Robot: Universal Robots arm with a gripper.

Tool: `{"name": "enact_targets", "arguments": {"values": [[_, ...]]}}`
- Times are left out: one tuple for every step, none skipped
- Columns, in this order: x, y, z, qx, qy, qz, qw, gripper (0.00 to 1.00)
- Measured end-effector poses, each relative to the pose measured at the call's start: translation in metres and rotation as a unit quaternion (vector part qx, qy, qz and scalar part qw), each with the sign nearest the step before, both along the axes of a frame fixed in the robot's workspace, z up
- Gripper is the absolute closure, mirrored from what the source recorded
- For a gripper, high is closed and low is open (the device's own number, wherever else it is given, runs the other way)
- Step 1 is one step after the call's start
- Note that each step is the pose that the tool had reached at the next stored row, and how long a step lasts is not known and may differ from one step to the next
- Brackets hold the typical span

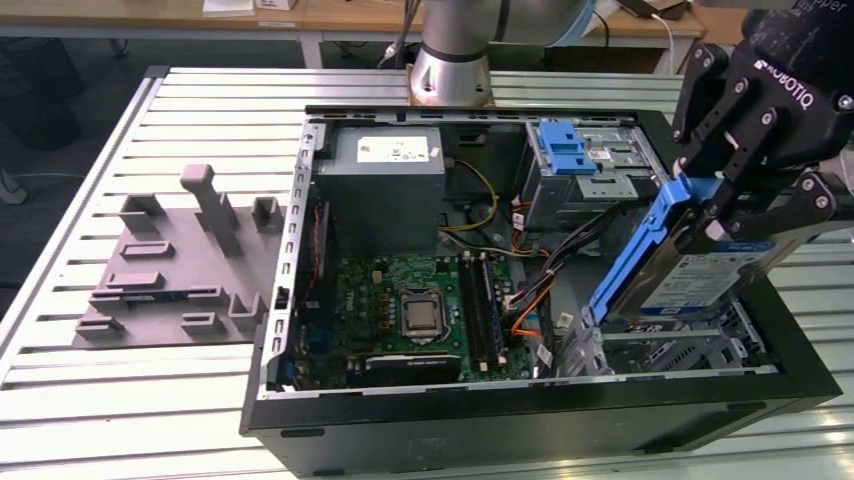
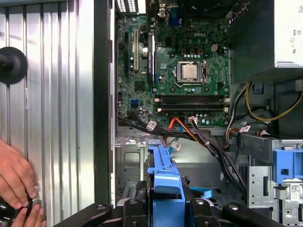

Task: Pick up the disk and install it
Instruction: 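Insert the disk into the insertion slot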

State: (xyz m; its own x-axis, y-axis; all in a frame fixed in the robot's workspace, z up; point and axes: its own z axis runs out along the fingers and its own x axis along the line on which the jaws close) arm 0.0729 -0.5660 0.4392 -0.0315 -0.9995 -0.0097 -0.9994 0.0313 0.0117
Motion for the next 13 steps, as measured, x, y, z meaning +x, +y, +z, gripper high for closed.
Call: {"name": "enact_targets", "arguments": {"values": [[0.0001,0.0,-0.0003,0.0,0.0,0.0,1.0,0.64],[0.0002,-0.0001,-0.0006,0.0,0.0,0.0,1.0,0.64],[0.0003,-0.0002,-0.0008,0.0,0.0,0.0,1.0,0.64],[0.0004,-0.0003,-0.0011,0.0,0.0,0.0,1.0,0.64],[0.0005,-0.0005,-0.0014,0.0,0.0,0.0,1.0,0.64],[0.0006,-0.0007,-0.0016,0.0,0.0,0.0,1.0,0.64],[0.0006,-0.0009,-0.0019,0.0,0.0,0.0,1.0,0.64],[0.0007,-0.001,-0.0021,0.0,0.0,0.0,1.0,0.64],[0.0007,-0.0011,-0.0024,0.0,0.0,0.0,1.0,0.64],[0.0008,-0.0013,-0.0027,0.0,0.0,0.0,1.0,0.64],[0.0008,-0.0015,-0.003,0.0,0.0,0.0,1.0,0.64],[0.0009,-0.0018,-0.0034,0.0001,0.0,0.0,1.0,0.64],[0.0009,-0.002,-0.0037,0.0001,0.0,0.0,1.0,0.64]]}}
